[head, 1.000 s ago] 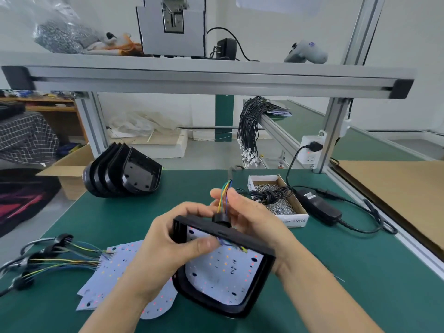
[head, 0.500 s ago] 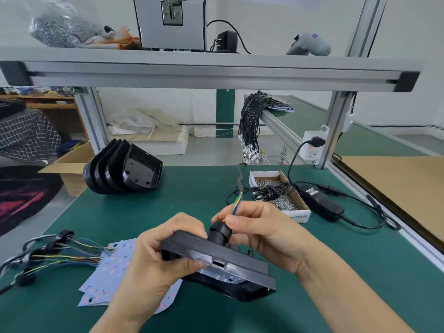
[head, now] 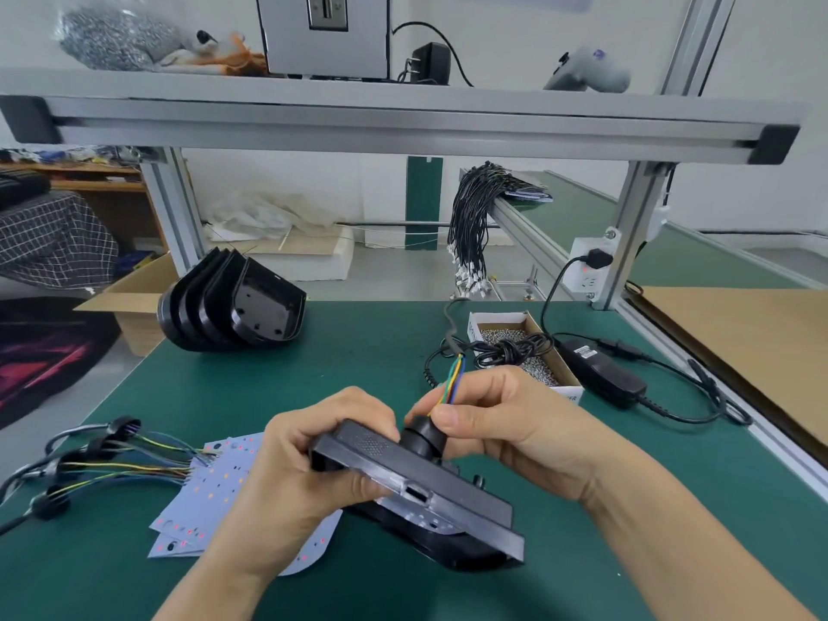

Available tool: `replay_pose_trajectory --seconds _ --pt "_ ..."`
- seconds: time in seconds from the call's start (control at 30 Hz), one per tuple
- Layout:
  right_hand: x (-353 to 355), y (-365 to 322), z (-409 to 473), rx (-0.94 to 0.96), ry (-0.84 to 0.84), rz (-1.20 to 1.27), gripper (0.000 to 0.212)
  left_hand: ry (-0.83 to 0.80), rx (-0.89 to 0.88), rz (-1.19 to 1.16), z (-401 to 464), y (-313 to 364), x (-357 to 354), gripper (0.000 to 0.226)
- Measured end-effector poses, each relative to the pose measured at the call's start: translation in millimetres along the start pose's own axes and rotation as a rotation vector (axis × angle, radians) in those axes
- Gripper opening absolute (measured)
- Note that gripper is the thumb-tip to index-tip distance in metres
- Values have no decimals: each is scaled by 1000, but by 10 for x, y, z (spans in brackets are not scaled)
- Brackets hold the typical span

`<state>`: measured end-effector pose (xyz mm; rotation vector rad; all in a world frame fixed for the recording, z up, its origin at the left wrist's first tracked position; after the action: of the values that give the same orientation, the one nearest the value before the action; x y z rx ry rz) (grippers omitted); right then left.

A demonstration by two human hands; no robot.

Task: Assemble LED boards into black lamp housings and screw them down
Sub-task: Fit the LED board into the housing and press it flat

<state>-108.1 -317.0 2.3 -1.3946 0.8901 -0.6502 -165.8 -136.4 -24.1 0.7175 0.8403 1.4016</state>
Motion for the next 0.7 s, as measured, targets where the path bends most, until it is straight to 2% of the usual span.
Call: replay_pose_trajectory --seconds 0.27,0.47,0.7 --pt "-31 -21 -20 22 -26 -23 13 -56 72 -8 76 -16 51 35" --pt "-10 -33 11 -27 27 -27 23 -25 48 -36 148 -69 29 35" --pt "-7 -107 152 -48 93 94 16 27 23 -41 348 -83 11 35"
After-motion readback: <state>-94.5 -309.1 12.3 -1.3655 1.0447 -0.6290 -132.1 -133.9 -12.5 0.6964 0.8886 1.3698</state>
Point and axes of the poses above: each hand's wrist, its own z-axis towards the middle knuckle, its own x-axis out of the back of the hand, y = z × x, the point moved 2 cm from there along z, towards the middle knuckle, and after that the axes turned 12 degrees about y, right-handed, at the moved point
